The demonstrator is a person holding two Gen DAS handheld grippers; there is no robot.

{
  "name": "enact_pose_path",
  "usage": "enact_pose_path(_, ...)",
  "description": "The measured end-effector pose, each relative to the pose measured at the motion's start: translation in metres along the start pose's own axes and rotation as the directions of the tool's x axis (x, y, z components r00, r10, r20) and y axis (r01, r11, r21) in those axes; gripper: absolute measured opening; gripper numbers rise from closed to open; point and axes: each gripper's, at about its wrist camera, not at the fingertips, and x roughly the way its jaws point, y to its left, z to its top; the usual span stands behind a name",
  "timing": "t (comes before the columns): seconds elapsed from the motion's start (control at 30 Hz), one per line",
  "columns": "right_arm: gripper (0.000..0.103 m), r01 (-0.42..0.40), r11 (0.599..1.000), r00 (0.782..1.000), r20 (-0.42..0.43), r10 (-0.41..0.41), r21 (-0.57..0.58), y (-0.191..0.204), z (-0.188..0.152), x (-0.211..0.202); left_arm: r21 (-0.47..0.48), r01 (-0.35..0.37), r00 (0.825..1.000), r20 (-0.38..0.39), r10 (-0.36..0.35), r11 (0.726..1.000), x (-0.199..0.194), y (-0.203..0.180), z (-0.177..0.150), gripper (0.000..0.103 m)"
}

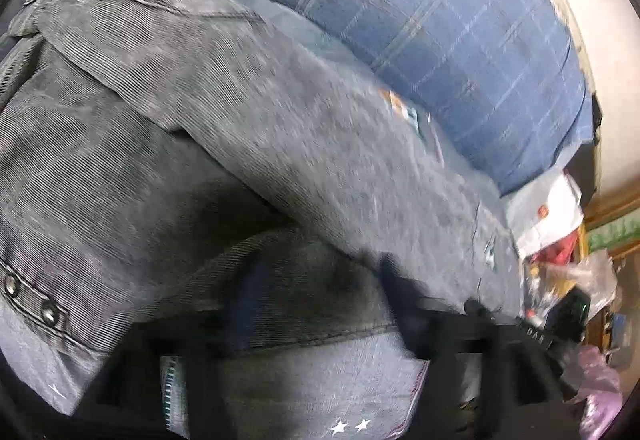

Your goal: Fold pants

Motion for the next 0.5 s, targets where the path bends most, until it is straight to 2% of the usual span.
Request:
enact_pose_path(0.03,0.044,0.02,1.0,1.0,0.022,-0.02,-0.01,0.002,-0.002,-0.007,-0.001,0.005,1.0,0.013,-0.005,1.0,-0.004,0.002,0.003,0.071)
enact_pose_path(0.07,0.069,0.03,0.999,0.998,0.047,-0.029,-0.018,0.005,-0.005,-0.014,0.01,0.004,1.0,0.016,-0.004,1.0,-0.008,0.002,0.008,0.071)
enact_pose_path(0.1,0.078,0.024,0.999,0.997,0.081,-0.021,-0.035,0.011,-0.01,-0.024,0.018,0.0,1.0,0.008,-0.001,1.0,-0.008,0.003,0.012,0.071)
enact_pose_path(0.17,0.078,-0.004,0.995,0.992,0.124,0.016,-0.1,0.032,-0.022,-0.04,0.017,-0.032,0.999,-0.021,0.033,0.999,-0.009,0.009,0.026,0.071)
enact_pose_path(0.23,0.078,-0.092,0.977,0.987,0.115,0.116,-0.193,0.061,-0.03,-0.044,-0.011,-0.046,0.999,-0.016,0.046,0.999,-0.015,0.023,0.041,0.071)
enact_pose_path(0.3,0.078,-0.19,0.946,0.978,0.032,0.206,-0.261,0.095,-0.029,-0.034,-0.043,-0.059,0.998,-0.025,0.058,0.997,-0.02,0.037,0.052,0.071)
enact_pose_path(0.4,0.078,-0.305,0.927,0.952,-0.106,0.289,-0.216,0.134,-0.025,0.007,-0.095,-0.041,0.997,-0.065,0.035,0.995,-0.02,0.06,0.064,0.071)
enact_pose_path(0.5,0.076,-0.311,0.936,0.942,-0.185,0.281,-0.166,0.152,-0.036,0.061,-0.115,-0.012,0.999,-0.048,0.007,0.993,-0.018,0.078,0.064,0.07)
